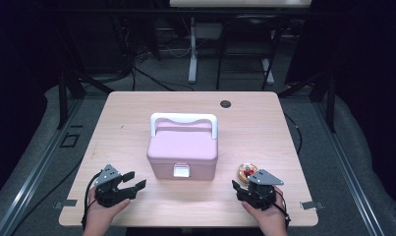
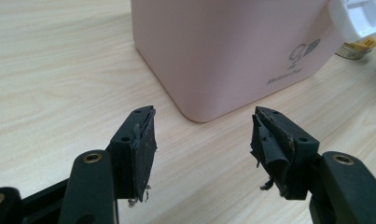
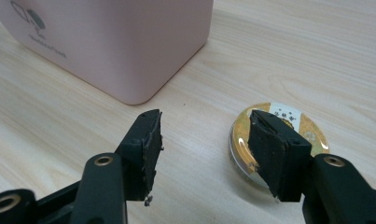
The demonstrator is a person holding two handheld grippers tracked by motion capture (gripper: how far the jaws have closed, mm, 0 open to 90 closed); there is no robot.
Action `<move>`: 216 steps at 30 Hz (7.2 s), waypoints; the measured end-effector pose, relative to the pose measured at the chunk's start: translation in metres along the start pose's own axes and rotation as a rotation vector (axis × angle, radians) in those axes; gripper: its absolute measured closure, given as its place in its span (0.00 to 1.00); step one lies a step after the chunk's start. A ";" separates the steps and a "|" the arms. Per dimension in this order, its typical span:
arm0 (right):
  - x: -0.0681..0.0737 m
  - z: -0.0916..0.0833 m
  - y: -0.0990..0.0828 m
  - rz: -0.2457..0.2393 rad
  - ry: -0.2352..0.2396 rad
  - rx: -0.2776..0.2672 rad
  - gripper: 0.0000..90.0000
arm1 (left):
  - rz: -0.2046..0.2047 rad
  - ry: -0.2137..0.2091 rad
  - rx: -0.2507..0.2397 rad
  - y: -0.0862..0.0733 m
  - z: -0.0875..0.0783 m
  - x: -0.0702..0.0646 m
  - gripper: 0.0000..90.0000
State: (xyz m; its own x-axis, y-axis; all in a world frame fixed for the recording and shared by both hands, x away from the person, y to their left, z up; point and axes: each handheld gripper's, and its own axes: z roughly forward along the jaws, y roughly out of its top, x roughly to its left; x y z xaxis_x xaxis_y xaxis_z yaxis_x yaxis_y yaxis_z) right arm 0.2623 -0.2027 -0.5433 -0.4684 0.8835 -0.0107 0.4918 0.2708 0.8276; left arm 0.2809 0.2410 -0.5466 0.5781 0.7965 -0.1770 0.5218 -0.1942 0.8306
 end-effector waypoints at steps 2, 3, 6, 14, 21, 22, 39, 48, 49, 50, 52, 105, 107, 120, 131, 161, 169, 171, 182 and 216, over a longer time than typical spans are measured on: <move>0.001 -0.001 -0.001 0.001 0.007 0.000 0.52 | -0.013 -0.001 -0.009 -0.001 -0.001 0.001 0.45; 0.001 -0.001 -0.001 0.001 0.007 0.000 0.52 | -0.013 -0.001 -0.009 -0.001 -0.001 0.001 0.46; 0.003 0.000 0.000 -0.004 0.006 -0.006 0.52 | -0.012 0.022 -0.018 0.000 -0.004 -0.001 0.46; 0.005 0.002 0.000 -0.014 0.019 -0.007 0.52 | 0.015 0.027 -0.021 0.002 -0.003 -0.001 0.52; 0.007 0.001 0.001 -0.004 0.007 0.012 0.55 | -0.001 0.033 -0.034 0.003 -0.006 0.002 0.57; 0.008 0.001 0.002 -0.006 0.005 0.015 0.55 | -0.003 0.030 -0.036 0.003 -0.006 0.003 0.58; 0.000 -0.005 0.021 0.040 0.017 0.020 0.59 | -0.025 0.008 -0.040 0.026 -0.006 0.006 0.62; -0.001 -0.001 0.044 0.033 0.008 -0.004 0.60 | -0.040 0.013 -0.041 0.044 -0.001 0.016 0.64; -0.001 -0.001 0.044 0.033 0.008 -0.004 0.60 | -0.040 0.013 -0.041 0.044 -0.001 0.016 0.65; -0.001 0.000 0.048 0.031 0.002 -0.007 0.60 | -0.040 0.016 -0.045 0.048 0.000 0.018 0.65; 0.000 0.002 0.052 0.031 0.007 -0.011 0.61 | -0.035 0.021 -0.043 0.052 0.001 0.019 0.69; 0.007 0.063 0.067 0.069 0.023 -0.026 0.76 | 0.001 0.024 -0.041 0.053 0.045 0.013 0.96; 0.009 0.063 0.067 0.067 0.026 -0.025 0.80 | 0.007 0.027 -0.041 0.053 0.045 0.012 0.97; 0.019 0.063 0.066 0.035 0.021 -0.014 1.00 | 0.018 0.032 -0.028 0.053 0.043 0.008 1.00; 0.016 0.058 0.065 0.028 0.021 0.002 1.00 | 0.030 0.023 -0.006 0.054 0.042 0.001 1.00; 0.024 0.018 0.040 -0.002 0.031 0.028 1.00 | 0.066 -0.036 0.037 0.039 0.021 -0.030 1.00; 0.028 0.010 0.033 -0.026 0.042 0.032 1.00 | 0.074 -0.055 0.049 0.033 0.012 -0.036 1.00; 0.029 0.007 0.031 -0.024 0.042 0.030 1.00 | 0.074 -0.056 0.050 0.031 0.010 -0.038 1.00; 0.034 -0.005 0.024 -0.029 0.056 0.042 1.00 | 0.078 -0.070 0.052 0.027 0.006 -0.043 1.00; 0.036 -0.017 0.011 -0.006 0.079 0.029 1.00 | 0.055 -0.111 0.030 0.015 -0.004 -0.049 1.00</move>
State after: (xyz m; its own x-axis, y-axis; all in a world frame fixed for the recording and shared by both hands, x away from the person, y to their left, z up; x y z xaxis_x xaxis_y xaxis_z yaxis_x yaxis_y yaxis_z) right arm 0.2383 -0.1740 -0.5252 -0.5276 0.8490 0.0298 0.5093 0.2880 0.8110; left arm 0.2580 0.2014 -0.5239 0.6713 0.7163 -0.1905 0.5050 -0.2539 0.8249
